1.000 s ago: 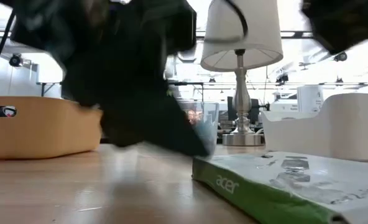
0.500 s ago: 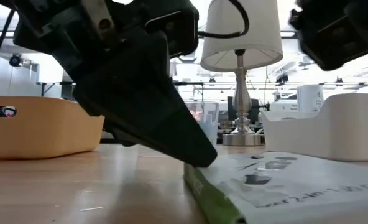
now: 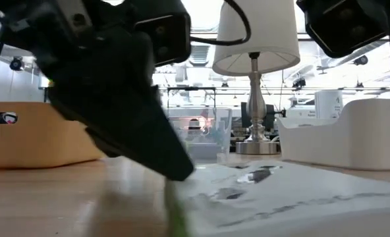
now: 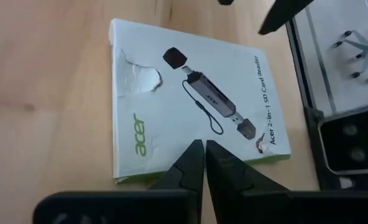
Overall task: Pick and place items into bin
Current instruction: Put the white card reader box into the white bin
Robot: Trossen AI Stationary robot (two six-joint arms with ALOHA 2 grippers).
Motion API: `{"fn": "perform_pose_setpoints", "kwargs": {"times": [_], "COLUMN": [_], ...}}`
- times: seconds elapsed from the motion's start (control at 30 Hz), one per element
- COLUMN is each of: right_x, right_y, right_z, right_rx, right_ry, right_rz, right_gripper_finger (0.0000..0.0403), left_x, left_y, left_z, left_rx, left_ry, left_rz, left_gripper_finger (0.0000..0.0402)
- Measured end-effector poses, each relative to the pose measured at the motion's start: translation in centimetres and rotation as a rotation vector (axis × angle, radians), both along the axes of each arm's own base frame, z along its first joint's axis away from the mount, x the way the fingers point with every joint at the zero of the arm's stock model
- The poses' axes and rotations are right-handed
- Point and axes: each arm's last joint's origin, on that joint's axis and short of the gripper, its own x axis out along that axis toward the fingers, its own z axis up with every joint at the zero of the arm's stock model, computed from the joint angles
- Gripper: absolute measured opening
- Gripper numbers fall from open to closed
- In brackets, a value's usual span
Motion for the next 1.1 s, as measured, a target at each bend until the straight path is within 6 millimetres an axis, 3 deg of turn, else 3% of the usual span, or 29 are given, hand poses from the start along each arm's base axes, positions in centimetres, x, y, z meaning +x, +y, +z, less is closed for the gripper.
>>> {"fn": "perform_pose_setpoints", "kwargs": {"times": [0.27,0.6,0.83,0.97,1.1], "right_x": [2.3,3.9,4.4,4.6,4.8], "right_y": [-0.8,-2.8,-3.6,-3.9,-4.0], "right_z": [-1.0,-2.2,-2.2,-2.2,-2.2], "right_rx": [0.071,0.016,-0.008,-0.009,-0.005], "right_ry": [-0.124,-0.119,-0.127,-0.127,-0.135], "right_rz": [-0.010,0.004,0.026,0.022,0.021], "right_gripper_finger": [0.0194,0.0194,0.0194,0.0194,0.0194], "left_x": [-2.0,-2.5,-3.7,-3.9,-3.5], "left_y": [-0.5,0.3,0.0,0.1,-0.1], "left_z": [-1.5,3.7,4.1,2.1,1.4], "left_rx": [-0.001,0.041,0.054,0.055,0.038], "left_ry": [0.054,-0.073,-0.022,0.051,0.053], "left_rz": [0.028,0.067,0.064,0.092,0.079], "left_gripper_finger": [0.0003,0.0003,0.0003,0.0003,0.0003]}}
